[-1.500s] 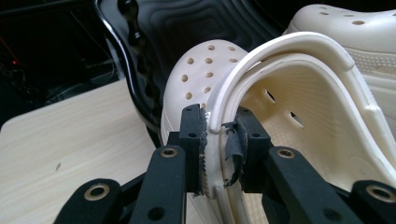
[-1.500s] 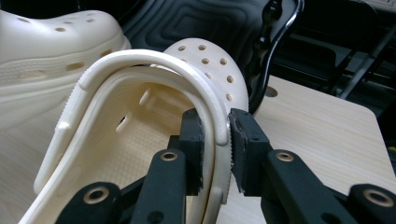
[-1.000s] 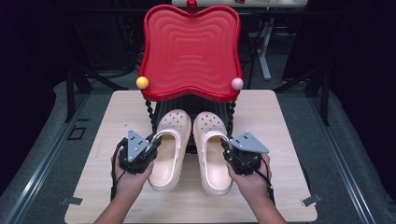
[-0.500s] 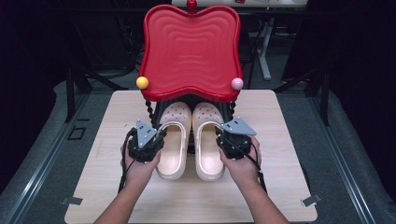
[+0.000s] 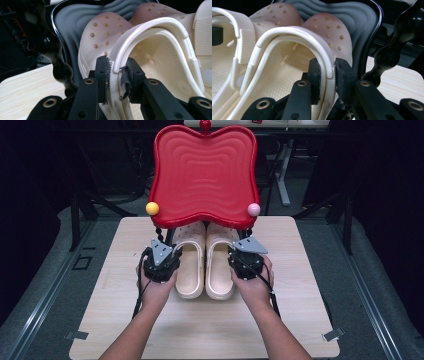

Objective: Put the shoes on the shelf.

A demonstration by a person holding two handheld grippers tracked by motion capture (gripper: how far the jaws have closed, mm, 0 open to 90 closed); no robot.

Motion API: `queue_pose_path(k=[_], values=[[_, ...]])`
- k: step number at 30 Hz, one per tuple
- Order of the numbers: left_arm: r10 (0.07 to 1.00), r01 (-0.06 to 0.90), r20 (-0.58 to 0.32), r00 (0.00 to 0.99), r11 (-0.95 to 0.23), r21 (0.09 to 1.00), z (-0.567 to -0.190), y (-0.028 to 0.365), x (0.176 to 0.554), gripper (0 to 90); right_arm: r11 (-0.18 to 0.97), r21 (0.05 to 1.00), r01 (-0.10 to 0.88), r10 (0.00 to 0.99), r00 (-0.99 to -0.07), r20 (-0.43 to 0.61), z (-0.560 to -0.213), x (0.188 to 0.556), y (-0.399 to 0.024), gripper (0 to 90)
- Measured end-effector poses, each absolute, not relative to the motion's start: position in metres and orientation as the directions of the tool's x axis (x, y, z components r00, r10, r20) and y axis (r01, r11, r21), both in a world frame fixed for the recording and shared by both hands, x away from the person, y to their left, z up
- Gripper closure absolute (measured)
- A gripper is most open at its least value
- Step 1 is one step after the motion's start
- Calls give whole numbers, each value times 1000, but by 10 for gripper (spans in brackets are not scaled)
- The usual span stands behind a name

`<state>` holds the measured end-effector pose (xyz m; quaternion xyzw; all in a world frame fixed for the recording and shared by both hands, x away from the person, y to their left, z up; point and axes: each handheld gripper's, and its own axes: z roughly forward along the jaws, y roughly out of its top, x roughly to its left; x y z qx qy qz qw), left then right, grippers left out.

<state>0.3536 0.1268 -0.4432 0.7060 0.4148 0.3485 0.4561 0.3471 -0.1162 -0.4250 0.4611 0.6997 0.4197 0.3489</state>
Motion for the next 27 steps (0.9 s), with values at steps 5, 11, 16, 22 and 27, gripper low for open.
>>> queue_pose_path(k=[5, 11, 16, 22, 27], values=[[897, 261, 129, 422, -257, 931, -442, 125, 357, 741, 226, 905, 360, 937, -335, -101, -426, 351, -114, 744], [893, 276, 107, 437, -247, 929, -441, 128, 360, 724, 229, 902, 367, 936, -338, -100, -428, 352, -111, 734], [891, 279, 51, 450, -194, 940, -442, 129, 359, 683, 215, 907, 363, 936, -340, -86, -429, 351, -111, 718], [884, 283, 13, 467, -163, 945, -442, 130, 358, 644, 211, 906, 366, 932, -354, -74, -429, 351, -111, 702], [880, 291, 3, 475, -161, 943, -442, 129, 356, 624, 207, 905, 371, 932, -357, -67, -428, 350, -111, 693]])
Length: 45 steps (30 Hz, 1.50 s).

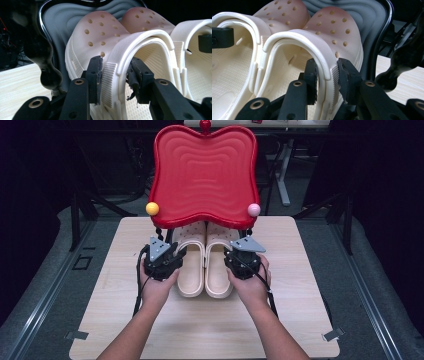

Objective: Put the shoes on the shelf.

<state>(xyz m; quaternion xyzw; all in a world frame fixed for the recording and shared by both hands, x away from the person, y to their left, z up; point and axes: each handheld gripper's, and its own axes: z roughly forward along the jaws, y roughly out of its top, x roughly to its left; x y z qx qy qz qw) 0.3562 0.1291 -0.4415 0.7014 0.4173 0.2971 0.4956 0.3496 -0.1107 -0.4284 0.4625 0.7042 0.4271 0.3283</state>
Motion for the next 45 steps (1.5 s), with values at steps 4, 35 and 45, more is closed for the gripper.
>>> queue_pose_path(k=[4, 35, 45], values=[[878, 287, -3, 480, -154, 945, -442, 128, 356, 566, 194, 908, 371, 932, -358, -53, -429, 349, -111, 675], [874, 276, 10, 486, -165, 947, -442, 132, 350, 503, 212, 910, 356, 925, -375, -69, -425, 340, -115, 586], [871, 260, 9, 491, -156, 953, -438, 137, 341, 502, 204, 916, 346, 923, -379, -62, -423, 331, -122, 584]])
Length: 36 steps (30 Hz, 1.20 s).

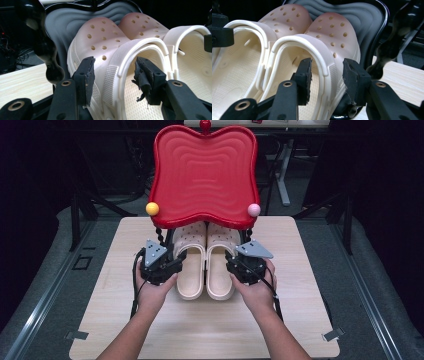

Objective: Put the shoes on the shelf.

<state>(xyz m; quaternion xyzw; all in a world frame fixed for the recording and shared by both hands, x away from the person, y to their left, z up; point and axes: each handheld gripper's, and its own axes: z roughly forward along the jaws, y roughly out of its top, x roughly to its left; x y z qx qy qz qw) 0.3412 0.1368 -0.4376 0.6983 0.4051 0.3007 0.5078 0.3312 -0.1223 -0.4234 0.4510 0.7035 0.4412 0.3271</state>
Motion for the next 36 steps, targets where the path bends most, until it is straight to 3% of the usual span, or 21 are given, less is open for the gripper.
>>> queue_pose_path(k=[19, 27, 36], values=[[858, 259, -6, 513, -148, 954, -448, 153, 314, 504, 234, 922, 308, 897, -434, -83, -433, 293, -125, 595], [848, 274, -18, 530, -151, 950, -460, 162, 299, 568, 261, 915, 309, 881, -464, -95, -442, 277, -130, 620], [848, 273, -30, 529, -136, 952, -470, 169, 280, 577, 250, 915, 317, 874, -480, -73, -451, 262, -138, 620]])
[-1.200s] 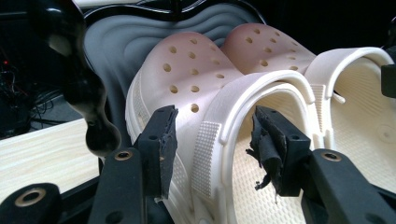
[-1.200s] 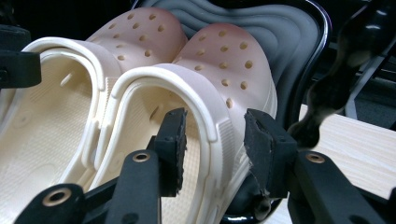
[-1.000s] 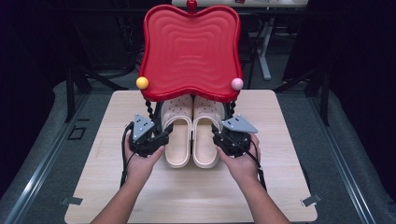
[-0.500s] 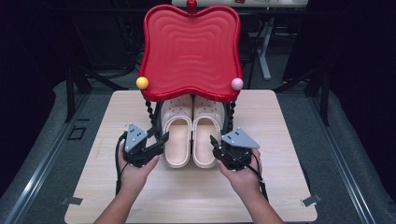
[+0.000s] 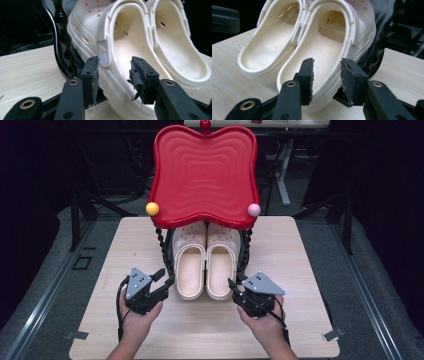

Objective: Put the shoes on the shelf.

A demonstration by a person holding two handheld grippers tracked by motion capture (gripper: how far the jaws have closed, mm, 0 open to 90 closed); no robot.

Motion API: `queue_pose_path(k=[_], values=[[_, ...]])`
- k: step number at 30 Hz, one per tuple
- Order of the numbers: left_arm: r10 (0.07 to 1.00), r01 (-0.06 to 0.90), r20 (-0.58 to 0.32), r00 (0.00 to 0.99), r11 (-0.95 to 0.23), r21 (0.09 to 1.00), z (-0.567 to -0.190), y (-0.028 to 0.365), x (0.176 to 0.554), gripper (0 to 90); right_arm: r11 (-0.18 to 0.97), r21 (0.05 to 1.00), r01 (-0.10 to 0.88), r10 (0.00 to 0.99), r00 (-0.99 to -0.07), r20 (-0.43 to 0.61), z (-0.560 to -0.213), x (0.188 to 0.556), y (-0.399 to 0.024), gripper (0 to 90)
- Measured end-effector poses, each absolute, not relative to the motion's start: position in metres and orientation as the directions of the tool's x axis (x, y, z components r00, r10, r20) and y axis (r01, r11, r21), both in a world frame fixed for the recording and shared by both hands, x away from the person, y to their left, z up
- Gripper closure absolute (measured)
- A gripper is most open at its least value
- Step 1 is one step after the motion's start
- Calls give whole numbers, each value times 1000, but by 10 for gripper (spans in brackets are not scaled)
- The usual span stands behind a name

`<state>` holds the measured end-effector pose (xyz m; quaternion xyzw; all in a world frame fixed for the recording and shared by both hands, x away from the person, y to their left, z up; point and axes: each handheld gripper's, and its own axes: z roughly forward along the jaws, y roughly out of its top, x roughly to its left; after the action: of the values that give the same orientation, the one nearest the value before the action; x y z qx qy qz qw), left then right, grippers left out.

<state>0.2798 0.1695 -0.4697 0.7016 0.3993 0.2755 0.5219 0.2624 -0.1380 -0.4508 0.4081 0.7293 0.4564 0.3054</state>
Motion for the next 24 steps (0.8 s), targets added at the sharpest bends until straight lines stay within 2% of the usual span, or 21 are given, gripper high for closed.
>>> queue_pose_path(k=[4, 9, 15, 18, 24], values=[[848, 268, -29, 529, -135, 954, -475, 170, 268, 572, 246, 916, 316, 871, -486, -67, -455, 252, -141, 630], [845, 281, -33, 533, -140, 949, -487, 173, 256, 615, 256, 913, 319, 874, -479, -77, -464, 238, -142, 668], [829, 323, -53, 556, -157, 933, -502, 174, 248, 708, 266, 900, 344, 864, -498, -65, -486, 227, -137, 745], [819, 358, -79, 568, -159, 920, -508, 174, 247, 743, 289, 886, 363, 855, -514, -68, -497, 228, -132, 789], [810, 376, -76, 582, -184, 908, -516, 166, 247, 837, 304, 865, 400, 842, -538, -47, -510, 233, -123, 861]])
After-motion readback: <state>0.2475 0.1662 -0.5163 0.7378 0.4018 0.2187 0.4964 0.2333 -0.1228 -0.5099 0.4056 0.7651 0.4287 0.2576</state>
